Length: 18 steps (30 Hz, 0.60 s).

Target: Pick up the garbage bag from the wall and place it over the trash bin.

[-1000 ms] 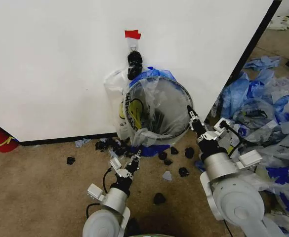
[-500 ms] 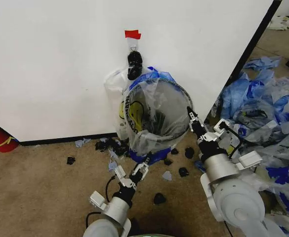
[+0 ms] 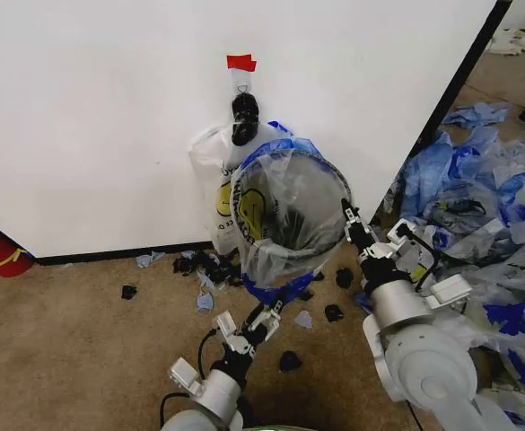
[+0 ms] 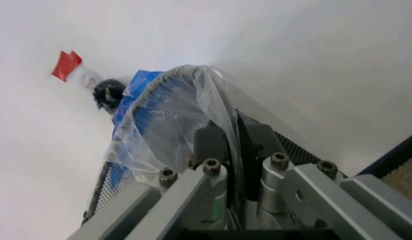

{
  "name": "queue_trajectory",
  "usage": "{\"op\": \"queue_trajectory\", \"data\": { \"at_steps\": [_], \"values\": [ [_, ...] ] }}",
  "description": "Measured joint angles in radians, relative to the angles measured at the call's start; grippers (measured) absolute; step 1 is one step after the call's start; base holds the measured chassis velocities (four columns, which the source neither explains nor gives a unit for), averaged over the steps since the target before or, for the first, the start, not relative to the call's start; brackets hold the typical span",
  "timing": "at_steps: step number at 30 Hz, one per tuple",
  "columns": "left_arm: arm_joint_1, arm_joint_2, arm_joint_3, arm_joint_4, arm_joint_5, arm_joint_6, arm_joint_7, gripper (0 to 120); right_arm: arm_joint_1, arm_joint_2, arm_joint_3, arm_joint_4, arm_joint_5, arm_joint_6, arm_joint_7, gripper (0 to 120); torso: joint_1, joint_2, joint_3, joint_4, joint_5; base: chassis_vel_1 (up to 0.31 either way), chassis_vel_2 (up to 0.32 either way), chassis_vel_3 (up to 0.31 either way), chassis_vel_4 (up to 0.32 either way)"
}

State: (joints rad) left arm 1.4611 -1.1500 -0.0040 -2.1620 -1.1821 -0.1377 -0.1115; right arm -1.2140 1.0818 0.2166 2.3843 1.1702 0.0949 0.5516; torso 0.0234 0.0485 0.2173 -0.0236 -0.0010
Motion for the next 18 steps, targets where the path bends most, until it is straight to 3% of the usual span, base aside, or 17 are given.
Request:
{"op": "queue_trajectory", "data": {
  "at_steps": [8, 18],
  "values": [
    [0.023, 0.033, -0.03, -0.009, -0.004, 0.003, 0.015, 100, 0.01, -0.004, -0.002, -0.028, -0.01, 0.0, -0.008, 0, 0.0, 0.0, 0.0, 0.0001, 0.0, 0.0, 0.0, 0.0, 0.0],
    [0.084, 0.022, -0.039, -0.029, 0.005, 0.002, 0.04, 100, 0.026, 0.002, 0.001, -0.064, 0.01, 0.002, -0.006, 0, 0.0, 0.0, 0.0, 0.0001, 0.0, 0.0, 0.0, 0.0, 0.0]
  ]
}}
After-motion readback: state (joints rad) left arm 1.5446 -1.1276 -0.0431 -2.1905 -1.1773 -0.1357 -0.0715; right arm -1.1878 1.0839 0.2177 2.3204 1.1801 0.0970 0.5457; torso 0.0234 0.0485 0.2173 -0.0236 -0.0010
